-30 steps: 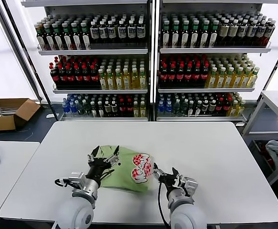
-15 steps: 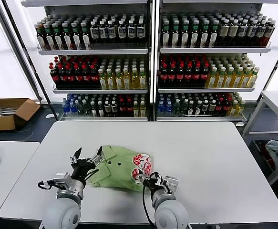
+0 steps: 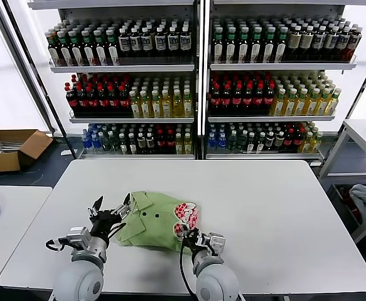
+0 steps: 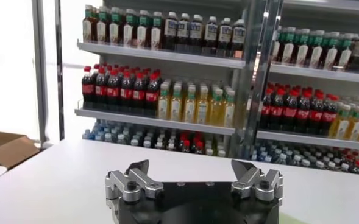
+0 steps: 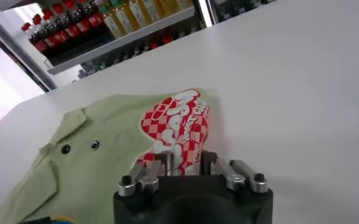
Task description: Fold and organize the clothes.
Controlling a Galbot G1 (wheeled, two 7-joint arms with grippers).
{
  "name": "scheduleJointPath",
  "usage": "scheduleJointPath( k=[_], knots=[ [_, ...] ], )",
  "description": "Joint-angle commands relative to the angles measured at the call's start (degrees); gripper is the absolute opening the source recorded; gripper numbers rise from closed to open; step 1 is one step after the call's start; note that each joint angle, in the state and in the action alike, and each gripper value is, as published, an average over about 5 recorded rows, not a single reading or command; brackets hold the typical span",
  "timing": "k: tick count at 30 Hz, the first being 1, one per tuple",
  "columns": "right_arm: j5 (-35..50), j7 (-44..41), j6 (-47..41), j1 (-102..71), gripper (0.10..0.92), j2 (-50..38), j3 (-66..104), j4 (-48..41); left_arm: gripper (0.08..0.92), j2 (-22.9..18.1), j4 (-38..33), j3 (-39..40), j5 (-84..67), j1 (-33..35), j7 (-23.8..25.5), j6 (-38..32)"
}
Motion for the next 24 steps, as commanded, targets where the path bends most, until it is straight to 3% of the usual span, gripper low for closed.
scheduleJointPath(
  k=[1,6,9,17,24],
  knots=[
    [-6.85,-1.19,-0.17,0.45,0.303,-1.31,0.62,-0.21,0.823,-0.4,-0.15,-0.39,-0.07,0.25,-0.28,0.11],
    [-7.55,-2.18,-0.22,0.35,0.164,-4.58,3.5,1.72,0.823,-0.8,-0.61,-0.54,-0.01,0.51,-0.46,0.1],
    [-7.92,-2.77,-0.27,0.51,0.126,-7.74,6.19,2.92,0.823,-1.16,-0.92,-0.46,0.06,0.74,-0.52,0.1],
    [-15.87,-8.33,-0.27,-0.58,0.124,-17.05,15.17,1.8,0.823,-2.19,-2.05,0.74,0.35,0.99,-0.57,0.35],
    [-25.14,-12.4,0.08,-1.67,0.142,-18.81,19.58,-2.74,0.823,-2.96,-2.2,2.13,0.98,1.32,-0.55,0.35]
  ],
)
